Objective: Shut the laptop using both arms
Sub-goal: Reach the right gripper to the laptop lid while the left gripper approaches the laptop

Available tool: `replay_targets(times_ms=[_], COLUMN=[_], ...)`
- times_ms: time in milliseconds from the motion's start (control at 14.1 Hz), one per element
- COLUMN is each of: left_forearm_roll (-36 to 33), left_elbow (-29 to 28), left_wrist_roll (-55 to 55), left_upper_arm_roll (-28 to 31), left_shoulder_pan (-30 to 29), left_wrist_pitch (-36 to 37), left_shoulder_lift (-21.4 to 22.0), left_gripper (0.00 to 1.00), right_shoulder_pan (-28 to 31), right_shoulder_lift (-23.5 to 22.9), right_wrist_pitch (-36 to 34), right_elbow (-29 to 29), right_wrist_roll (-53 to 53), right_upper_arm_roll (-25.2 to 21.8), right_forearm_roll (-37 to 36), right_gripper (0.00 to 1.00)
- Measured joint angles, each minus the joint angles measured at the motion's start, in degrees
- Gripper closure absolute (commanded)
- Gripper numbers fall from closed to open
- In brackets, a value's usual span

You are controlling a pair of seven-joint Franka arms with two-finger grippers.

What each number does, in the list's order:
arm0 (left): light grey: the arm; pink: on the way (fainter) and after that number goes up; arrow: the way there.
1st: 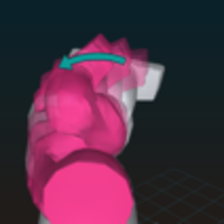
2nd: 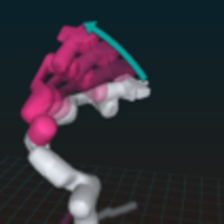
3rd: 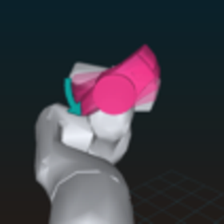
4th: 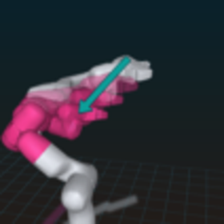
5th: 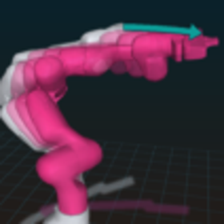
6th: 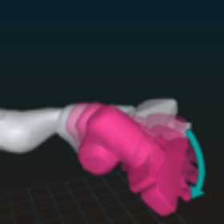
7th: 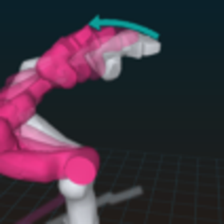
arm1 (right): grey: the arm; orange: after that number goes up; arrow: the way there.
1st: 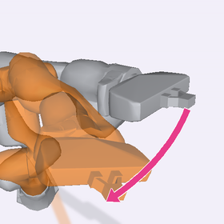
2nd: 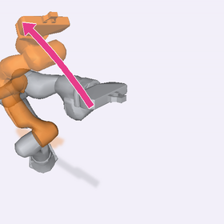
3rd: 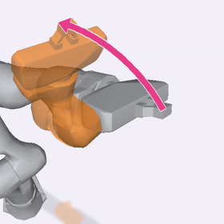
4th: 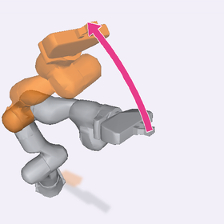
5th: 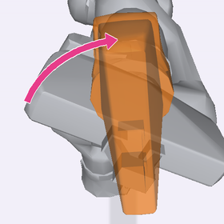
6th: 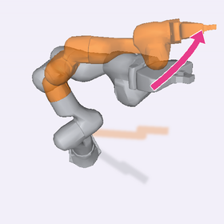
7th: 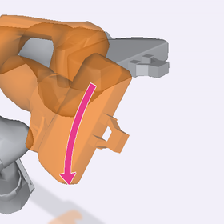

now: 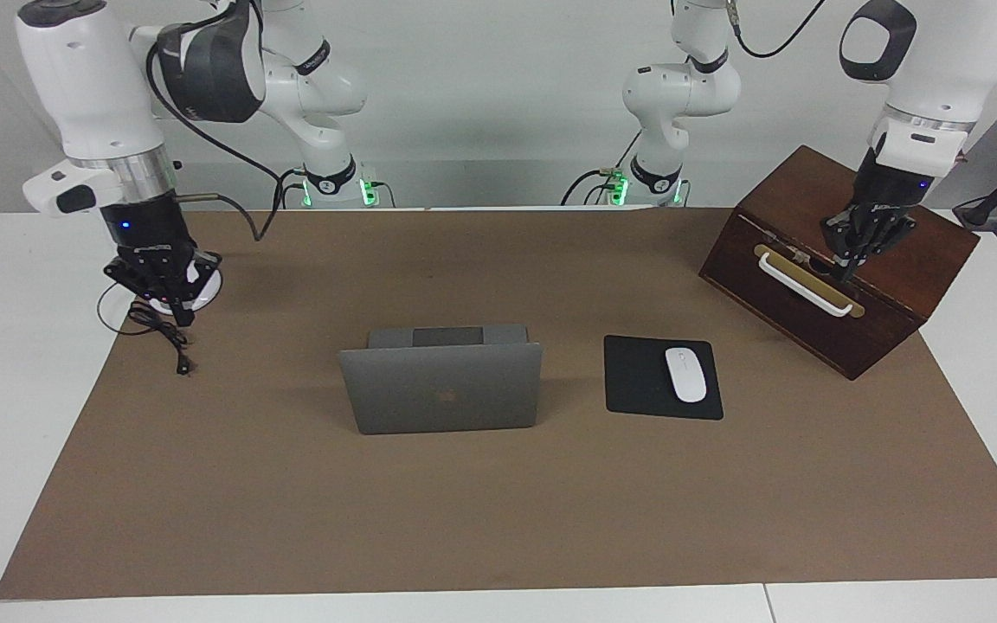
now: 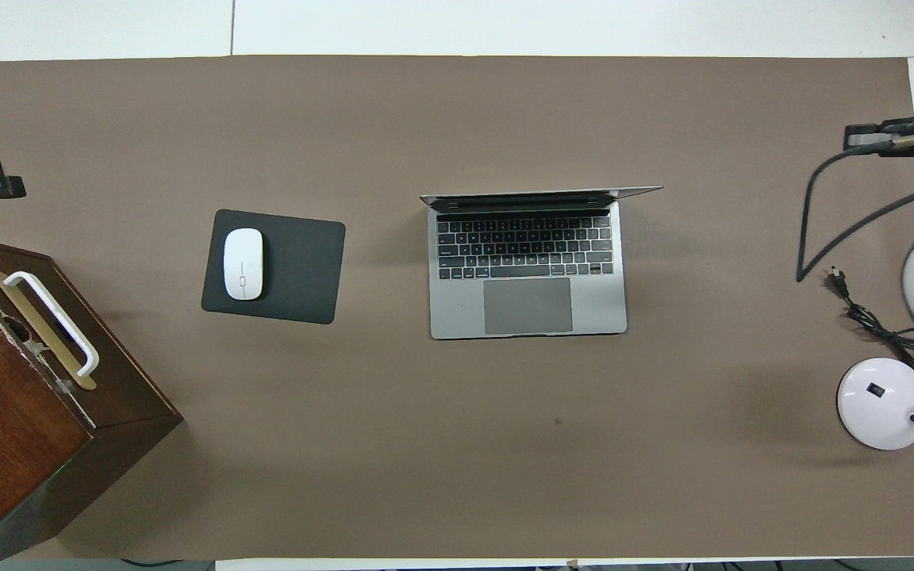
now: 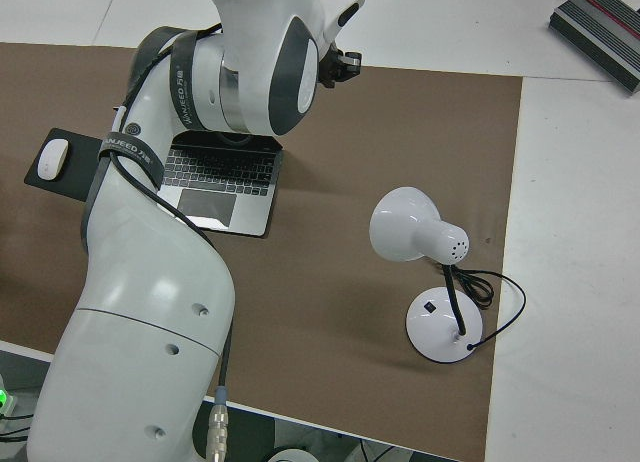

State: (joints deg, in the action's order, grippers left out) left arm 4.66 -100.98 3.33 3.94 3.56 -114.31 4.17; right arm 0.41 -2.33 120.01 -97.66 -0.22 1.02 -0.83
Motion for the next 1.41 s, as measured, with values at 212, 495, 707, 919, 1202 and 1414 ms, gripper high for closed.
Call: replay_targets(times_ms=[212,495,707,919,1202,1414], left_forearm_roll=[2.51,3.09,3.12,3.14,3.14,3.14], left_elbow=[-2.39,-10.95,-21.17,-29.84,-33.20,-38.00], left_wrist_roll=[-0.34,-0.58,-0.58,-0.64,-1.03,-1.07], left_upper_arm_roll=[-0.54,-0.79,-0.90,-0.93,-0.92,-0.95], left_shoulder_pan=[1.33,6.90,11.88,16.82,22.49,27.04], left_wrist_pitch=[-4.95,-15.57,-24.58,-30.03,-32.53,-40.59], left_shoulder_lift=[0.05,2.14,6.39,10.74,12.47,12.30], left_gripper=[1.00,1.00,1.00,1.00,1.00,1.00], right_shoulder_pan=[-5.89,-13.88,-19.36,-20.51,-23.18,-23.84], right_shoulder_lift=[-1.16,-1.37,-1.36,-1.43,-3.70,-5.26], right_wrist_pitch=[0.03,-0.04,0.18,2.55,4.14,4.44], right_elbow=[1.68,2.40,3.24,3.33,5.24,6.69], right_wrist_roll=[-9.92,-19.77,-26.95,-27.81,-25.79,-22.16], right_upper_arm_roll=[0.10,0.27,0.38,0.36,0.39,0.30], right_forearm_roll=[-0.80,-1.06,-1.09,-1.56,-7.22,-7.39], right_gripper=[1.00,1.00,1.00,1.00,1.00,1.00])
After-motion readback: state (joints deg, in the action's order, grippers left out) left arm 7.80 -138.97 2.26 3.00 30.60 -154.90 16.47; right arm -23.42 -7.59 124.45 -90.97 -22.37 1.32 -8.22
